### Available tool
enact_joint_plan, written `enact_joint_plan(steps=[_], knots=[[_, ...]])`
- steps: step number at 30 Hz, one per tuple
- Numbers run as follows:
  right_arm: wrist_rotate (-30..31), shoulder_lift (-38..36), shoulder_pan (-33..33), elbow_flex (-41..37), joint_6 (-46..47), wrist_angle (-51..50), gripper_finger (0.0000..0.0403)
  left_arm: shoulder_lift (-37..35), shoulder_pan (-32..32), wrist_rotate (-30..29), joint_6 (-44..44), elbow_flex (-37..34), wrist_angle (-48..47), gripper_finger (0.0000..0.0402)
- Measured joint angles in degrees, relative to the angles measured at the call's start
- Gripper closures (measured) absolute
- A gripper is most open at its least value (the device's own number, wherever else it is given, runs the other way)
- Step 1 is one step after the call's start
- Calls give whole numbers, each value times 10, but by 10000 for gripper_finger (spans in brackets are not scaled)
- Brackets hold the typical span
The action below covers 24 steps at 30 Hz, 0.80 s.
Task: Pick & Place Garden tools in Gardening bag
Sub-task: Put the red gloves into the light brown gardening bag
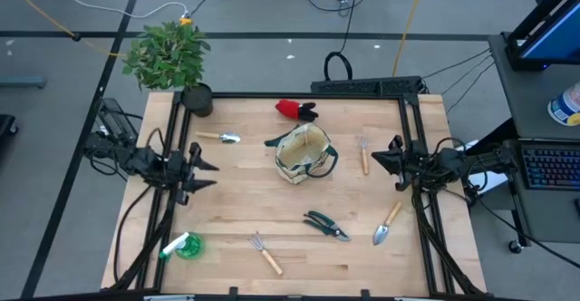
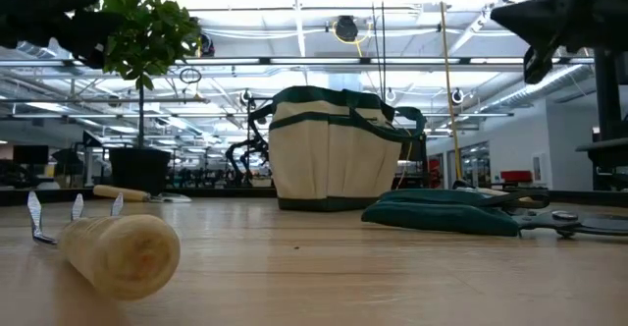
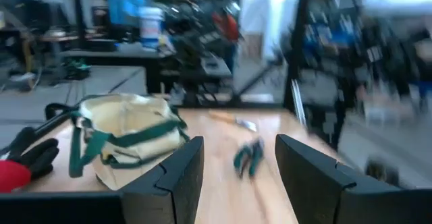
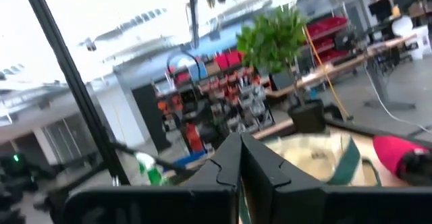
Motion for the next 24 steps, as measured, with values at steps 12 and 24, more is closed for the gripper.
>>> enact_joint_plan(steps=[12, 24], knots=[[58, 73, -1, 2, -114, 145, 403, 0, 0, -94, -29, 0, 33, 210], [168, 249, -26, 200, -239, 48, 358, 0, 0, -99, -82, 0, -49, 211]])
